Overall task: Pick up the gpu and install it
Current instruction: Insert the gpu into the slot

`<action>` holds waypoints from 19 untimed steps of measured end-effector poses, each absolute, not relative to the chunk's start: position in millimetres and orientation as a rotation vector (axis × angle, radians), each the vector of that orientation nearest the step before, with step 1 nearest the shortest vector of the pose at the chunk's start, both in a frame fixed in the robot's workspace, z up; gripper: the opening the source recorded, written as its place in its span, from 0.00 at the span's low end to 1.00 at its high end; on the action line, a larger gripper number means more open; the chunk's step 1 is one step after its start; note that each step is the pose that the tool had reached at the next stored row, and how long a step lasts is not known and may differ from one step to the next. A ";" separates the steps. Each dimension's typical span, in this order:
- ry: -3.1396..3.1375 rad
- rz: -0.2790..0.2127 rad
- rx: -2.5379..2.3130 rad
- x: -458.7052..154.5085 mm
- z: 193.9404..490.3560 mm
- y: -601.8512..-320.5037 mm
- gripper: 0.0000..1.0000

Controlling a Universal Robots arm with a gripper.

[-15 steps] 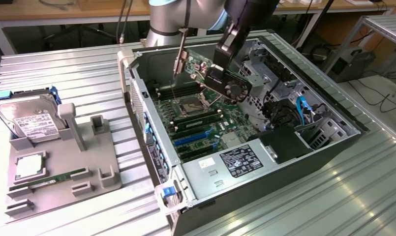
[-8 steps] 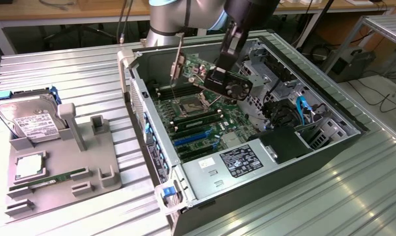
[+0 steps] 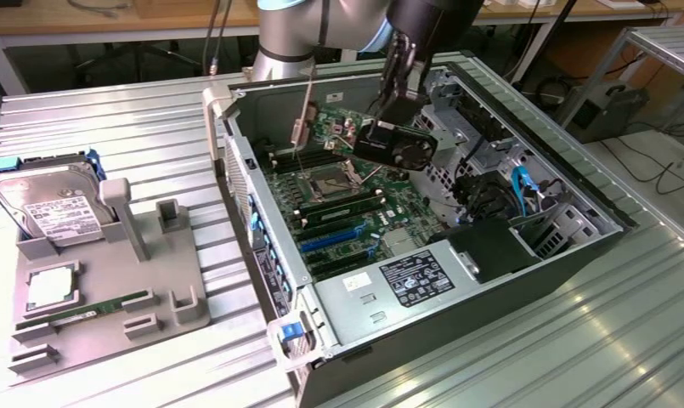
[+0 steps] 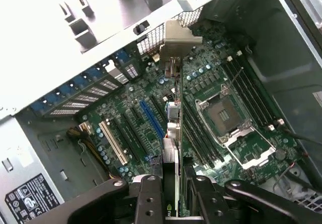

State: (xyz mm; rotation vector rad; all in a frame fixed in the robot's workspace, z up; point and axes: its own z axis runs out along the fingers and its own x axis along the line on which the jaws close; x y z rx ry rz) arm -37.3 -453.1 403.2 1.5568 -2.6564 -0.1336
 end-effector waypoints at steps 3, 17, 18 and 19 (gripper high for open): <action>-2.615 -0.125 1.635 -37.3 402.6 -453.1 0.26; -2.410 -0.076 1.974 -37.3 400.3 -453.1 0.26; -2.392 -0.074 1.996 -37.3 400.1 -453.1 0.26; -2.377 -0.073 2.015 -37.3 399.8 -453.1 0.26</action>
